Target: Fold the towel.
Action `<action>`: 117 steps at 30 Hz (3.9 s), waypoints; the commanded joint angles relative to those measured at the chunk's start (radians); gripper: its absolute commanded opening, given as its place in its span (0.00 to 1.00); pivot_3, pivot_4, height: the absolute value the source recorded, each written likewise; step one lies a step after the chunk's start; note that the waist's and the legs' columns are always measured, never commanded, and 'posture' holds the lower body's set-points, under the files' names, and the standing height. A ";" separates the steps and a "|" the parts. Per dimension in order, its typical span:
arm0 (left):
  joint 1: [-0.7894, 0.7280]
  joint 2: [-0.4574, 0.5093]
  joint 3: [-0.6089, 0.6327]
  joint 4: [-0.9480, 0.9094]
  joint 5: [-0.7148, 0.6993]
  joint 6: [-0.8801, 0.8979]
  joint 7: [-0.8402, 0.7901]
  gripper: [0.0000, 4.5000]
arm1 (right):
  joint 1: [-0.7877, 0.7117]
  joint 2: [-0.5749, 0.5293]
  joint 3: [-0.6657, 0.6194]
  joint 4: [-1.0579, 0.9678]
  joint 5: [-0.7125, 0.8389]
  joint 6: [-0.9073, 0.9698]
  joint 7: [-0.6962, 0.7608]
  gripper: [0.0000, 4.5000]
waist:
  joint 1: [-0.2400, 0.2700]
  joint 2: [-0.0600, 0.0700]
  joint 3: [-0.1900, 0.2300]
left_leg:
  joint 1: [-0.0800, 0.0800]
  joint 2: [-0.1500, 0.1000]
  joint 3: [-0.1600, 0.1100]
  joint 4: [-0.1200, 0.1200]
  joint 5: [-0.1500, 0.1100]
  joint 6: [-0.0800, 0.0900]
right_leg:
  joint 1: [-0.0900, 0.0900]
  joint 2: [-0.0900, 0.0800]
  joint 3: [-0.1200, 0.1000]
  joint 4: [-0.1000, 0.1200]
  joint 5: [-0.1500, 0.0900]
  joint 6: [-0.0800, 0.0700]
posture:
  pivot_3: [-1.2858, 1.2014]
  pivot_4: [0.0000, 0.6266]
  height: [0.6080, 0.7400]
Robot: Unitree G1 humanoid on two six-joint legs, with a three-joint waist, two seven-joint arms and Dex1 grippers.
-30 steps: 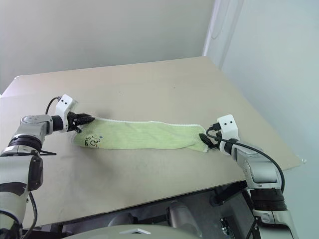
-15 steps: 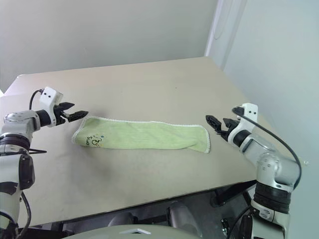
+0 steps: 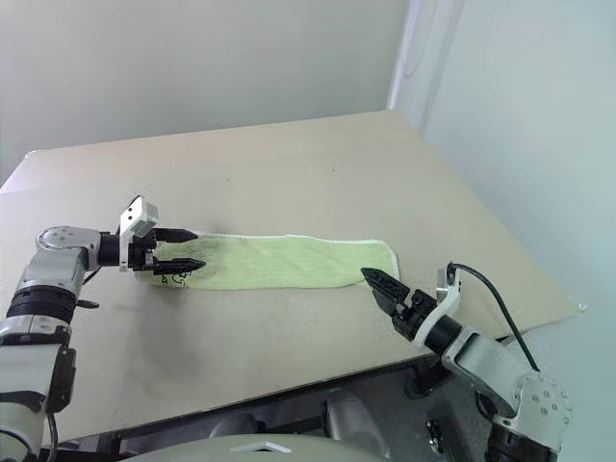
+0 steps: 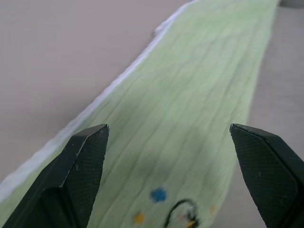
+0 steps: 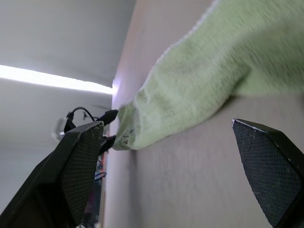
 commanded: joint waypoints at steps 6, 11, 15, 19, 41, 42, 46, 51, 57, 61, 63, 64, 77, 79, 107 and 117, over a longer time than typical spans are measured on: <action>0.116 0.026 -0.034 -0.276 -0.089 0.099 -0.062 0.96 | 0.016 -0.079 0.110 -0.010 0.055 -0.226 -0.113 1.00 | -0.012 0.001 0.000 | 0.000 0.001 0.001 0.000 0.000 0.000 | 0.000 0.001 0.001 -0.001 0.000 0.000 | 0.52 0.00 1.00; 0.196 0.040 -0.035 -0.433 -0.147 0.187 -0.068 0.96 | -0.013 -0.108 0.147 0.031 0.025 -0.283 -0.118 1.00 | -0.008 0.001 0.000 | 0.000 0.002 0.001 0.000 0.000 0.000 | 0.000 0.001 0.001 -0.001 0.000 0.000 | 0.52 0.00 1.00; 0.251 0.045 -0.040 -0.513 -0.168 0.223 -0.045 0.96 | -0.070 -0.105 0.187 0.095 -0.026 -0.308 -0.124 1.00 | -0.011 0.001 0.000 | 0.000 0.002 0.002 0.000 0.000 0.000 | 0.000 0.001 0.001 -0.002 0.000 0.000 | 0.52 0.00 1.00; 0.260 0.049 -0.045 -0.504 -0.172 0.216 -0.030 0.96 | -0.117 -0.084 0.203 0.147 -0.063 -0.332 -0.130 1.00 | -0.013 0.000 -0.001 | 0.001 0.002 0.002 0.000 0.000 0.000 | 0.000 0.002 0.001 -0.002 0.000 -0.001 | 0.52 0.00 1.00; 0.198 0.022 -0.083 -0.392 -0.143 0.139 0.039 0.96 | -0.277 -0.026 0.176 0.217 -0.335 -0.376 -0.086 0.12 | -0.009 0.001 0.000 | 0.000 0.002 0.002 0.000 0.000 0.000 | -0.006 0.002 0.002 -0.003 0.000 -0.001 | 0.52 0.00 1.00; 0.191 0.021 -0.085 -0.382 -0.143 0.136 0.039 0.96 | -0.277 -0.031 0.168 0.216 -0.343 -0.378 -0.083 0.04 | -0.009 0.001 0.000 | 0.000 0.002 0.002 0.000 0.000 0.000 | -0.006 0.002 0.002 -0.003 0.000 -0.001 | 0.52 0.00 1.00; 0.162 0.016 -0.091 -0.340 -0.135 0.117 0.043 0.96 | -0.289 -0.082 0.118 0.230 -0.381 -0.387 -0.061 0.00 | -0.006 0.002 0.000 | 0.000 0.001 0.002 0.000 0.000 0.000 | -0.005 0.001 0.002 -0.003 0.000 -0.001 | 0.52 0.00 1.00; 0.138 0.018 -0.091 -0.316 -0.134 0.112 0.051 0.96 | -0.311 -0.181 0.035 0.267 -0.401 -0.373 -0.025 0.00 | -0.004 0.004 0.001 | -0.001 0.000 0.002 0.000 0.000 0.000 | -0.006 0.001 0.002 -0.004 -0.001 0.000 | 0.52 0.00 1.00; 0.115 0.017 -0.086 -0.285 -0.127 0.101 0.064 0.96 | -0.342 -0.289 0.031 0.272 -0.500 -0.333 0.046 0.00 | -0.007 0.005 0.002 | -0.001 0.000 0.002 -0.001 0.000 0.000 | -0.005 0.002 0.002 -0.003 -0.001 0.000 | 0.52 0.00 1.00; 0.114 0.014 -0.088 -0.276 -0.125 0.091 0.071 0.96 | -0.377 -0.271 0.127 0.139 -0.547 -0.280 0.071 0.00 | -0.011 0.005 0.002 | -0.001 0.000 0.002 -0.001 0.000 0.000 | -0.005 0.003 0.003 -0.002 -0.001 0.000 | 0.52 0.00 1.00; 0.113 0.012 -0.088 -0.268 -0.122 0.085 0.075 0.96 | -0.394 -0.250 0.178 0.080 -0.565 -0.256 0.068 0.00 | -0.011 0.006 0.002 | -0.001 0.001 0.002 -0.002 0.000 0.000 | -0.005 0.003 0.003 -0.001 -0.001 0.000 | 0.52 0.00 1.00; 0.113 0.011 -0.087 -0.263 -0.121 0.082 0.076 0.96 | -0.400 -0.241 0.194 0.061 -0.571 -0.248 0.066 0.00 | -0.009 0.006 0.002 | -0.001 0.001 0.002 -0.002 0.000 0.000 | -0.005 0.004 0.003 -0.001 -0.001 0.000 | 0.52 0.00 1.00; 0.088 -0.002 -0.091 -0.184 -0.102 0.025 0.085 0.96 | -0.401 -0.187 0.551 -0.096 -0.857 -0.173 0.234 0.00 | -0.004 0.005 0.002 | -0.001 0.001 0.002 -0.001 0.000 0.000 | -0.008 0.002 0.002 -0.003 -0.001 0.000 | 0.52 0.00 1.00; 0.090 -0.003 -0.090 -0.186 -0.101 0.025 0.087 0.96 | -0.407 -0.168 0.565 -0.072 -0.904 -0.179 0.247 0.00 | -0.004 0.005 0.002 | -0.001 0.001 0.002 -0.001 0.000 0.000 | -0.008 0.002 0.002 -0.003 -0.001 0.000 | 0.52 0.00 1.00; 0.112 -0.001 -0.076 -0.213 -0.110 0.050 0.113 0.96 | -0.414 -0.145 0.385 -0.101 -1.024 -0.242 0.523 0.87 | -0.005 0.005 0.002 | -0.001 0.000 0.001 -0.001 0.000 0.000 | -0.008 0.002 0.001 -0.003 -0.001 0.001 | 0.52 0.00 1.00; 0.097 0.037 -0.075 -0.248 -0.113 0.226 0.131 0.96 | -0.473 -0.093 0.647 0.133 -1.405 -0.395 0.540 0.87 | -0.009 0.005 0.002 | 0.000 0.001 0.000 -0.001 0.000 0.000 | -0.008 0.003 0.001 -0.002 -0.001 0.001 | 0.52 0.00 1.00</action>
